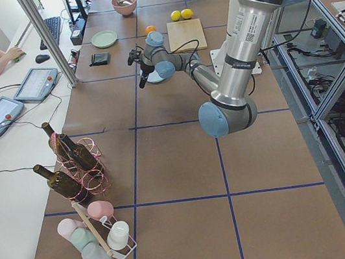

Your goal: Pick orange to plate

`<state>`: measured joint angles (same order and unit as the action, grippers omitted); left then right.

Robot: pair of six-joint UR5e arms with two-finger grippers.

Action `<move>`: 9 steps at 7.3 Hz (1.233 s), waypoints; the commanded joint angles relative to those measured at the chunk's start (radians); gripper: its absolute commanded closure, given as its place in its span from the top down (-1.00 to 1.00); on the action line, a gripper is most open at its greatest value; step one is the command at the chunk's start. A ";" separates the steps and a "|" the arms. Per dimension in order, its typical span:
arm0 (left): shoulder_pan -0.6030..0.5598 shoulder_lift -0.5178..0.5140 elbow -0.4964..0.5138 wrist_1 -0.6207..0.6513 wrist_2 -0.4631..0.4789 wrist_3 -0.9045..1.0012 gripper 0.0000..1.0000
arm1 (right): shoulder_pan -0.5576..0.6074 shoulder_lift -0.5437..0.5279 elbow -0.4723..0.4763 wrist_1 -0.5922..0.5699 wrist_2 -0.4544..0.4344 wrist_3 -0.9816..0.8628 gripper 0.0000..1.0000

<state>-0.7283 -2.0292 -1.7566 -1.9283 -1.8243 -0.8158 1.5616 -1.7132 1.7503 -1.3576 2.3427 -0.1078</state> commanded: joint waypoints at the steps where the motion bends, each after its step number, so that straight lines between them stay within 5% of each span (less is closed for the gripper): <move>1: -0.287 0.169 -0.086 0.051 -0.285 0.294 1.00 | 0.000 0.004 0.000 0.000 0.001 0.007 1.00; 4: -0.598 0.349 -0.012 0.093 -0.424 0.755 1.00 | 0.000 0.004 0.002 0.000 0.001 0.010 1.00; 6: -0.736 0.353 0.017 0.386 -0.423 1.035 1.00 | 0.000 0.004 0.000 0.000 0.001 0.010 1.00; 8: -0.846 0.429 0.092 0.451 -0.449 1.125 1.00 | 0.000 0.003 0.000 0.000 0.001 0.010 1.00; 9: -0.877 0.504 0.094 0.445 -0.542 1.130 1.00 | 0.000 0.001 0.000 0.000 0.004 0.010 1.00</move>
<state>-1.5505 -1.6083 -1.6802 -1.4943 -2.2855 0.2808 1.5616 -1.7106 1.7503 -1.3576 2.3446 -0.0982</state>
